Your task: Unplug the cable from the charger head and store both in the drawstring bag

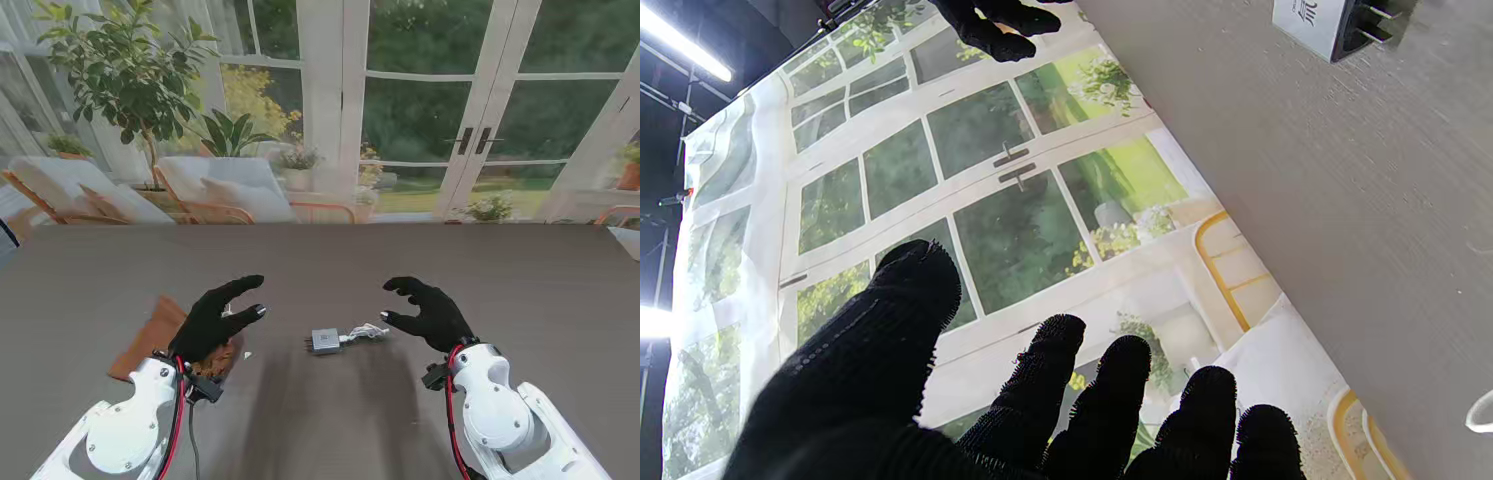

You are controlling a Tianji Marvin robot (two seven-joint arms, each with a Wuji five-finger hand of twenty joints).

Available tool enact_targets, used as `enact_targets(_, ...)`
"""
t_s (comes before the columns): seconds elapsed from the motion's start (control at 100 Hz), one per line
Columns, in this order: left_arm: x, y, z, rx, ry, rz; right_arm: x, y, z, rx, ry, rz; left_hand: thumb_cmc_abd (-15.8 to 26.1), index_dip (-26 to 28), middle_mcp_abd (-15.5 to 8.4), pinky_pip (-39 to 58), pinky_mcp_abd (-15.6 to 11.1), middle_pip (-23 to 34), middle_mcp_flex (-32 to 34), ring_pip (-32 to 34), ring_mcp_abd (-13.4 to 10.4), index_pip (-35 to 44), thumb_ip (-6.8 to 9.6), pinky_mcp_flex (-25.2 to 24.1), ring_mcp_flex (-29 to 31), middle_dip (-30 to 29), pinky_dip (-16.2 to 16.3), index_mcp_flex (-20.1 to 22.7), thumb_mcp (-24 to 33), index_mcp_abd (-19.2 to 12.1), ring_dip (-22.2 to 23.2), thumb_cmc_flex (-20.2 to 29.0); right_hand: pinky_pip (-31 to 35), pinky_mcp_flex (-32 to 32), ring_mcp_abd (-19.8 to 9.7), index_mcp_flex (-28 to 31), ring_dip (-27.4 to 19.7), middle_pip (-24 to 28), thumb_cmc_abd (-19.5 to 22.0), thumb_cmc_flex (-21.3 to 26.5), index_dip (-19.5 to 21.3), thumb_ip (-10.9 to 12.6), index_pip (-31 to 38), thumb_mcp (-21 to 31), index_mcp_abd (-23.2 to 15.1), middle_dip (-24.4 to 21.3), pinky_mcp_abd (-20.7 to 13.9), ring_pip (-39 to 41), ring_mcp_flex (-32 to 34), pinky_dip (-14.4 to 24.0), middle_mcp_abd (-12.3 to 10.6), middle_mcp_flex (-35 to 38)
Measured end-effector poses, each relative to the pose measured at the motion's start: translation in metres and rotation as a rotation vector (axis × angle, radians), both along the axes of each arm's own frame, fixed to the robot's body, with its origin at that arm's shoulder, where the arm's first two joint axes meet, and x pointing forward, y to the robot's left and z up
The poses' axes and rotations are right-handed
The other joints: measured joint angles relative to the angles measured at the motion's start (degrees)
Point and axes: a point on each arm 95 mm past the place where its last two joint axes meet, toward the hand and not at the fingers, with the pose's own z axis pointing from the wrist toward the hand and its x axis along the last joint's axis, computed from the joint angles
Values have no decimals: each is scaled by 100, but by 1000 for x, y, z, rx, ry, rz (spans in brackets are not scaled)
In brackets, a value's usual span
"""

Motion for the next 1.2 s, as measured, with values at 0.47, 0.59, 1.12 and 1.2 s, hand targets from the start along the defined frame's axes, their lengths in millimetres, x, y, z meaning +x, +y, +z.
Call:
enact_targets(0.47, 4, -5, -1, 4, 22, -34, 6, 6, -4, -134, 10, 21, 0, 1, 0, 0, 0, 0, 0, 0, 0, 0, 0, 0, 0, 0, 0, 0, -3, 0, 0, 0, 0, 0, -33, 0, 0, -14, 0, 0, 0, 0, 0, 0, 0, 0, 0, 0, 1, 0, 0, -82)
enact_targets(0.59, 3, -3, -2, 1, 21, -29, 9, 8, -4, -154, 23, 28, 0, 1, 0, 0, 0, 0, 0, 0, 0, 0, 0, 0, 0, 0, 0, 0, -43, 0, 0, 0, 0, 0, -41, -1, 0, -5, 0, -64, 0, 0, 0, -89, 0, 0, 0, 0, 1, 0, 0, -152)
enact_targets(1.12, 3, -2, -4, -13, 37, -24, 44, 40, -15, -410, 51, 126, 0, 1, 0, 0, 0, 0, 0, 0, 0, 0, 0, -1, 0, 0, 0, 0, -53, 0, 0, 0, -1, 0, -186, -67, 0, 50, 0, -326, 12, 0, -51, -148, 0, 0, -8, 6, 2, 0, 0, -580)
enact_targets(1.2, 3, -3, -4, -11, 39, -26, 47, 44, -16, -484, 41, 146, 0, 1, 0, 0, 0, 0, 0, 0, 0, 0, 0, -1, 0, 0, 0, 0, -53, 0, 0, 0, -1, 0, -216, -67, 0, 119, -3, -327, 21, 0, -51, -146, 0, 0, -15, 6, 2, 0, 0, -580)
